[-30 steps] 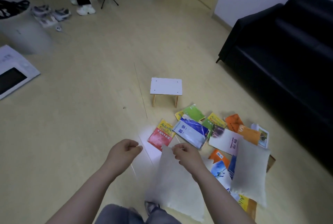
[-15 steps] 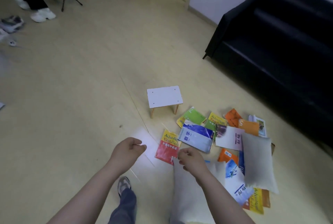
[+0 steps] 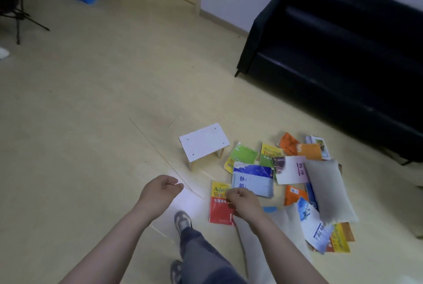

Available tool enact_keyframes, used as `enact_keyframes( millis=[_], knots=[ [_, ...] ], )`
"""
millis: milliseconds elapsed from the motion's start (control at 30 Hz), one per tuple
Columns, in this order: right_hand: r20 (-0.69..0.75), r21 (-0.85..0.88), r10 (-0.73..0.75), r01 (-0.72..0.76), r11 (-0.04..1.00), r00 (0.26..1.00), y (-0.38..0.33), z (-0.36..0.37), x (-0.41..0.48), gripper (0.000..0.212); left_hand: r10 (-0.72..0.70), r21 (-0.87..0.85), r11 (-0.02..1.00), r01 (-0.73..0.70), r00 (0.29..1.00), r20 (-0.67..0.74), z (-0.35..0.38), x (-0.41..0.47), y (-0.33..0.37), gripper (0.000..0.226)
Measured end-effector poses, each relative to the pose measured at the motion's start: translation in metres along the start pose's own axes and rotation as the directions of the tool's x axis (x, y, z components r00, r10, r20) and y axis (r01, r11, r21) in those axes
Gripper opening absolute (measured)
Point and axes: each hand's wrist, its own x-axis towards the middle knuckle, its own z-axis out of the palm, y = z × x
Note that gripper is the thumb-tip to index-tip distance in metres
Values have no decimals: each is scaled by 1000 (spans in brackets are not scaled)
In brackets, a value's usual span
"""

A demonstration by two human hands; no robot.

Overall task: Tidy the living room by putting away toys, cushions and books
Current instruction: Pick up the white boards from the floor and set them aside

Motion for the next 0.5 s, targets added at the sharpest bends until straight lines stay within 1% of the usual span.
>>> enact_keyframes(
  millis=[100,200,267,333,367,433,500],
  knots=[
    [-25,59,8,-7,998,1000,-22,9,30,21,25,52,998,-26,1000,11,-21,40,17,22],
    [-30,60,41,-40,997,999,-35,13,52,23,28,79,996,-29,999,16,-38,65,32,22],
    [-33,80,52,-49,996,998,-53,17,81,24,42,99,994,-43,999,6,-55,96,50,23],
    [-40,107,85,-80,991,996,-82,17,119,22,37,127,991,-37,999,3,-74,135,80,19],
    [-48,108,95,-90,990,994,-94,15,129,20,38,139,990,-39,999,14,-79,146,93,20],
    [-58,142,92,-83,986,994,-123,11,150,16,47,168,984,-52,998,31,-90,175,123,29],
    [-81,180,88,-72,981,993,-147,5,170,22,61,210,975,-70,997,51,-95,205,151,40]
  ],
)
